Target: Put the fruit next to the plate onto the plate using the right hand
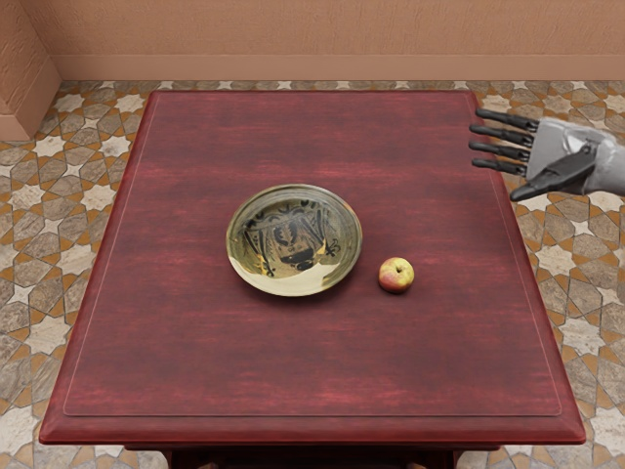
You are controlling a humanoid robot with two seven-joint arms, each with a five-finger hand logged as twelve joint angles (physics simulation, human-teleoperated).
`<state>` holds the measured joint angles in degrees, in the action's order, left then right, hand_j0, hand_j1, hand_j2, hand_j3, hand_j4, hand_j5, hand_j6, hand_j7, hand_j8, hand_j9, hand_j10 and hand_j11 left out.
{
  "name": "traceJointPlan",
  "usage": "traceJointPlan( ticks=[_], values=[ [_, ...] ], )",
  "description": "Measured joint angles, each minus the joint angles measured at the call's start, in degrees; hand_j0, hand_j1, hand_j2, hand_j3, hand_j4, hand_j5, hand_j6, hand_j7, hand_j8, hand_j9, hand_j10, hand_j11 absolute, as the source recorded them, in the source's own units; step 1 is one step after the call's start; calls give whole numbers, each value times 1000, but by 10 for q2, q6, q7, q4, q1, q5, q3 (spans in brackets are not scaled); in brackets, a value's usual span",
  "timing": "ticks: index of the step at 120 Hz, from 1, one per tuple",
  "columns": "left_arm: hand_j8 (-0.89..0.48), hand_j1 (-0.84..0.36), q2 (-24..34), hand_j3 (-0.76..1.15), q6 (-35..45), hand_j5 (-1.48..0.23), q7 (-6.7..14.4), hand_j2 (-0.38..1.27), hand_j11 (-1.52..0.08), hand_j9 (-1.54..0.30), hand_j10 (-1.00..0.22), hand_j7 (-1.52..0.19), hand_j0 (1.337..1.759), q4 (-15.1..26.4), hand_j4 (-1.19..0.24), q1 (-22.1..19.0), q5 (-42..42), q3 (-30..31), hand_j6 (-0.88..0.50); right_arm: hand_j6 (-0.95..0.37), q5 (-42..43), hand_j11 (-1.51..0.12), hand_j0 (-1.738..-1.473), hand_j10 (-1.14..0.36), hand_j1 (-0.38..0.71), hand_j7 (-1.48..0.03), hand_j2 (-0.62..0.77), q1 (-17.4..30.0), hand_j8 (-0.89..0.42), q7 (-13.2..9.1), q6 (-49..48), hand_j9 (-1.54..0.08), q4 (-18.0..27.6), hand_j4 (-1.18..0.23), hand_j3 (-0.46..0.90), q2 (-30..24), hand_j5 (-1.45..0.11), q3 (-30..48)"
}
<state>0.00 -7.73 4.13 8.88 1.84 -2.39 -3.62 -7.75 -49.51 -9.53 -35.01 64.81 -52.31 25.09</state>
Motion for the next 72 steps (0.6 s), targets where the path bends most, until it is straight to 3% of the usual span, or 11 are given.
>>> traceJointPlan(
  ticks=[24,36,55,72],
  values=[
    [-230,73,0,0,0,-299,0,46,-299,-299,-230,-299,1658,0,-230,0,0,0,-230,-31,3,-45,-1658,-33,-309,-45,-5,1,-32,-1,0,-45,33,-32,0,-20,-45,1],
    [-230,73,0,0,0,-299,0,46,-299,-299,-230,-299,1658,0,-230,0,0,0,-230,-34,36,-48,-1658,-35,-306,-48,-6,3,-34,6,0,-48,81,-34,0,-56,-48,16],
    [-230,73,0,0,0,-299,0,46,-299,-299,-230,-299,1658,0,-230,0,0,0,-230,-42,189,-56,-1658,-42,-298,-56,-7,5,-42,11,6,-56,207,-42,0,-85,-56,54],
    [-230,73,0,0,0,-299,0,46,-299,-299,-230,-299,1658,0,-230,0,0,0,-230,-46,322,-59,-1658,-46,-296,-59,-7,6,-46,10,110,-59,285,-46,0,-96,-59,62]
  ],
)
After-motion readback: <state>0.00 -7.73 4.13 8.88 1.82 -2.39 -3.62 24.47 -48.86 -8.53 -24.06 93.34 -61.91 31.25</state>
